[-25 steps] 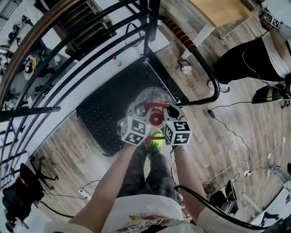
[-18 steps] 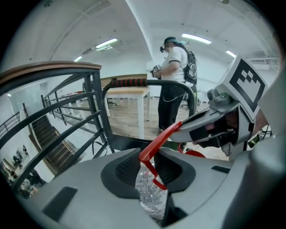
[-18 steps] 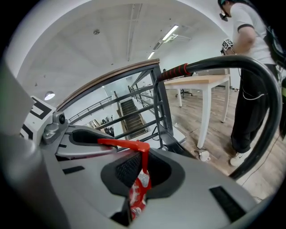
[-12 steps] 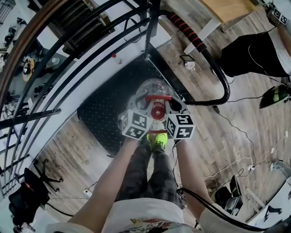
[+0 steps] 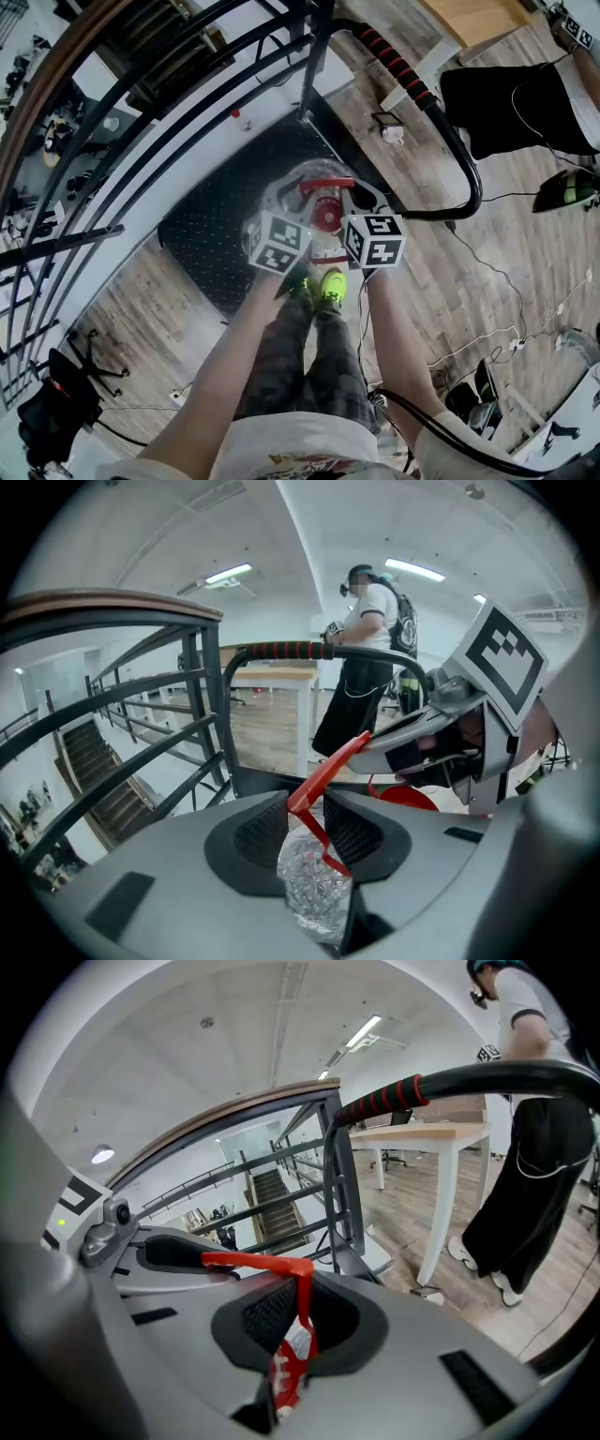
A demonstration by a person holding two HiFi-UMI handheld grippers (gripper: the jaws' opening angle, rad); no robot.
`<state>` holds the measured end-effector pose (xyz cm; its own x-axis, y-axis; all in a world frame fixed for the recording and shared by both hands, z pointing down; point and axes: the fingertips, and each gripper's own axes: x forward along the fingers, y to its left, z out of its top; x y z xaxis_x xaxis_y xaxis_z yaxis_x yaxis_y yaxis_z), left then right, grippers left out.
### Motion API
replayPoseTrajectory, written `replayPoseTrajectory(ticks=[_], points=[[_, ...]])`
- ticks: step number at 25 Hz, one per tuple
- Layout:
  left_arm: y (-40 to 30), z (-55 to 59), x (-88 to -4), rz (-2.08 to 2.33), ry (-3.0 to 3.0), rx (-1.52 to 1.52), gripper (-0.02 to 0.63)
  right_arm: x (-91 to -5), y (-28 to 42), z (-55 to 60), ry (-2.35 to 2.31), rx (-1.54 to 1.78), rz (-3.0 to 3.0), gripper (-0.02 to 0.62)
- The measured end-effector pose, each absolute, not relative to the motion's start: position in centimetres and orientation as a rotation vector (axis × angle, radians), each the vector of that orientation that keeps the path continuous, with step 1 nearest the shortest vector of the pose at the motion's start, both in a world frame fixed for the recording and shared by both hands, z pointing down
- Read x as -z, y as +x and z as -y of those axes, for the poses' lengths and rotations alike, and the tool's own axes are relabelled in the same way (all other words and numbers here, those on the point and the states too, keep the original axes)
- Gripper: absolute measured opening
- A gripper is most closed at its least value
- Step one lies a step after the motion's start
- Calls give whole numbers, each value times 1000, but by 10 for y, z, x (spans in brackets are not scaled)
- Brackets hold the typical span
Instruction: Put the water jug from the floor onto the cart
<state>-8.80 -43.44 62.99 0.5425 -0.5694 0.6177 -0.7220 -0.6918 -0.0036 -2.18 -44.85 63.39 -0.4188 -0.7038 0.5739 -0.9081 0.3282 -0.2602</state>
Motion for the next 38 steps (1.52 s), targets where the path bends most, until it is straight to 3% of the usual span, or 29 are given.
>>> replayPoseTrajectory(ticks=[38], points=[[-91,476,-646,1115,2563,-848,98,-661,-14,531,1475,-791,2224,32]])
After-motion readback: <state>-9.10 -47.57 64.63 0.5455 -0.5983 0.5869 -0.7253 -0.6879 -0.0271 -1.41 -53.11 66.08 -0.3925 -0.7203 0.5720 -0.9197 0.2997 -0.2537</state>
